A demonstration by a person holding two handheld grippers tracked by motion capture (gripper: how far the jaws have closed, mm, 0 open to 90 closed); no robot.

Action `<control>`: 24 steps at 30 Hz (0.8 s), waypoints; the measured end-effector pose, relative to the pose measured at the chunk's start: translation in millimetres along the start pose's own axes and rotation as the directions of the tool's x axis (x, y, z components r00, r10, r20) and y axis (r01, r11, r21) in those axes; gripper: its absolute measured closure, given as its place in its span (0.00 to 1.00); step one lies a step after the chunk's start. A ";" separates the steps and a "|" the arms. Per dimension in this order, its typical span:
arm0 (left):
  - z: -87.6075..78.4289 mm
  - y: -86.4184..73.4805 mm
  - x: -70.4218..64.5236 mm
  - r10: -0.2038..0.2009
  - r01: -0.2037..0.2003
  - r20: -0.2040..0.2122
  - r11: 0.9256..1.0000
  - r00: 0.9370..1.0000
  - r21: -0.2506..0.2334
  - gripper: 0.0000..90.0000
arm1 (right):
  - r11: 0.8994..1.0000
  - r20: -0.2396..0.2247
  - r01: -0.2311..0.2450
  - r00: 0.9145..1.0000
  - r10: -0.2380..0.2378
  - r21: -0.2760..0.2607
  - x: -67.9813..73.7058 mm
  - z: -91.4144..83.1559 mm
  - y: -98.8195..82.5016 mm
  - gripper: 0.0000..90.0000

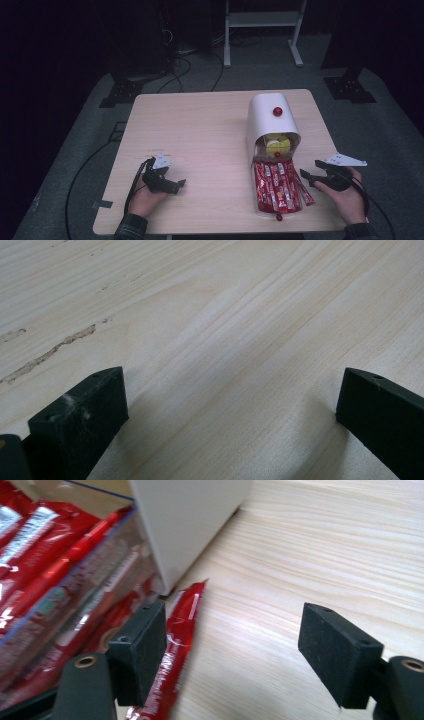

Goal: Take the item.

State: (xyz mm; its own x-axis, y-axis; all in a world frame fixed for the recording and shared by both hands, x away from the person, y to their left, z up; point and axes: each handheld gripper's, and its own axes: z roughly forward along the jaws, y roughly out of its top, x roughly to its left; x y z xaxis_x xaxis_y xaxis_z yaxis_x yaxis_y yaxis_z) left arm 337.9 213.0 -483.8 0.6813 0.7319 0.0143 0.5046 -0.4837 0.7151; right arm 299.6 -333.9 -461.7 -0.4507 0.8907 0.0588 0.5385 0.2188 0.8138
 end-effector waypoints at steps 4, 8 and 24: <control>0.0 0.0 0.0 0.000 0.000 0.000 1.000 1.000 0.000 0.00 | 1.000 0.019 -0.013 1.000 0.013 0.002 -6.0 -1.9 -1.7 0.26; 0.0 0.0 0.0 0.000 0.000 0.000 1.000 1.000 0.000 0.00 | 1.000 0.041 -0.029 0.999 0.028 0.010 -11.5 -2.3 -3.7 0.25; 0.0 0.0 0.0 0.000 0.000 0.000 1.000 1.000 0.000 0.00 | 0.992 0.090 -0.055 0.995 0.046 0.109 -31.8 6.0 -15.4 0.20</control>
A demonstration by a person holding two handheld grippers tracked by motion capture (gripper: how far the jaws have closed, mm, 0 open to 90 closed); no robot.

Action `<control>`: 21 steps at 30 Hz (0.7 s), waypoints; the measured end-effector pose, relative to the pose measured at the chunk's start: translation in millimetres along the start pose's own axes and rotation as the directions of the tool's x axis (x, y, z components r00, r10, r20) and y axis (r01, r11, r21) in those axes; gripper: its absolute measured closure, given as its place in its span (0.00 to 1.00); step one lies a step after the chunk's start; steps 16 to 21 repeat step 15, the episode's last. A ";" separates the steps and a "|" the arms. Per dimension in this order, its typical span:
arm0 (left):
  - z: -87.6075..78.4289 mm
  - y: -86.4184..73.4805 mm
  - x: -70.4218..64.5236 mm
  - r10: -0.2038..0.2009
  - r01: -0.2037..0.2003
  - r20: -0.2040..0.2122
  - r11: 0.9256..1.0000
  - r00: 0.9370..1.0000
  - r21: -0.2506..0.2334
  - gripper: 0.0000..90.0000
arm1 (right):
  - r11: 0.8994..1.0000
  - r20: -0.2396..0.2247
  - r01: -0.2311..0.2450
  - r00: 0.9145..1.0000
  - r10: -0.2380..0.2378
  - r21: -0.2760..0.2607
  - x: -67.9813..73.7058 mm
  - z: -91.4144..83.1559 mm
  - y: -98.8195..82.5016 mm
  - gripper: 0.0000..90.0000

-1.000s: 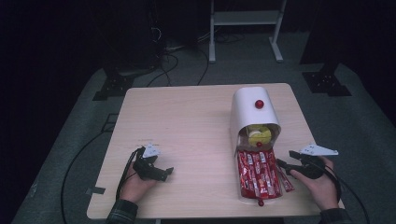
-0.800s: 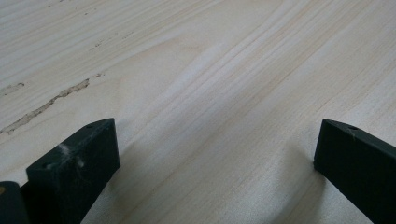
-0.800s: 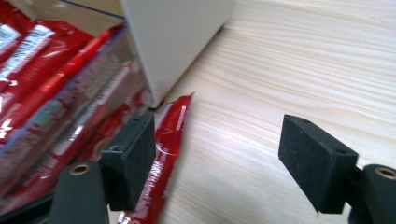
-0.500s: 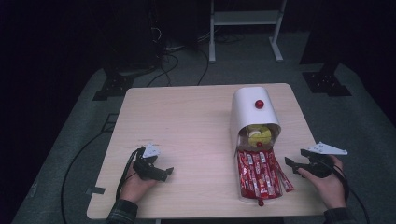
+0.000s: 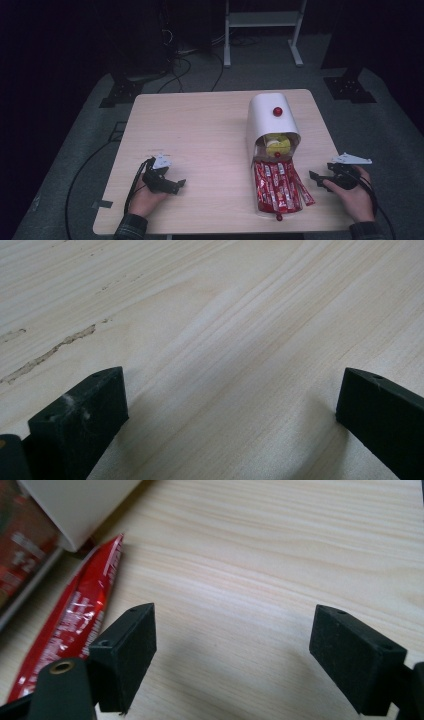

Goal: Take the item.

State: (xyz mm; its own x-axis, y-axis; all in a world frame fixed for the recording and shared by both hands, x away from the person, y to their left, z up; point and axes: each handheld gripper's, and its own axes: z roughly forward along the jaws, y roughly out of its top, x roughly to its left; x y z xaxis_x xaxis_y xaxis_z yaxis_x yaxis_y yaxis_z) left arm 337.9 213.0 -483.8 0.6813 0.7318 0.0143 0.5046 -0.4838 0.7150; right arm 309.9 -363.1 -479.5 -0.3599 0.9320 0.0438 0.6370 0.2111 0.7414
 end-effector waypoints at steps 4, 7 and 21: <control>0.0 0.0 0.0 0.000 0.000 0.000 1.000 1.000 0.000 0.00 | 1.000 0.010 0.011 1.000 -0.011 0.028 -2.0 3.4 -2.9 0.20; 0.0 0.0 0.0 0.000 0.000 0.000 1.000 1.000 0.000 0.00 | 0.999 0.017 0.020 1.000 -0.021 0.026 -1.8 3.9 -3.1 0.19; -0.2 -0.1 0.2 0.005 -0.005 0.001 1.000 1.000 0.001 0.00 | 1.000 0.022 0.028 0.999 -0.029 0.008 -1.6 5.6 -5.2 0.15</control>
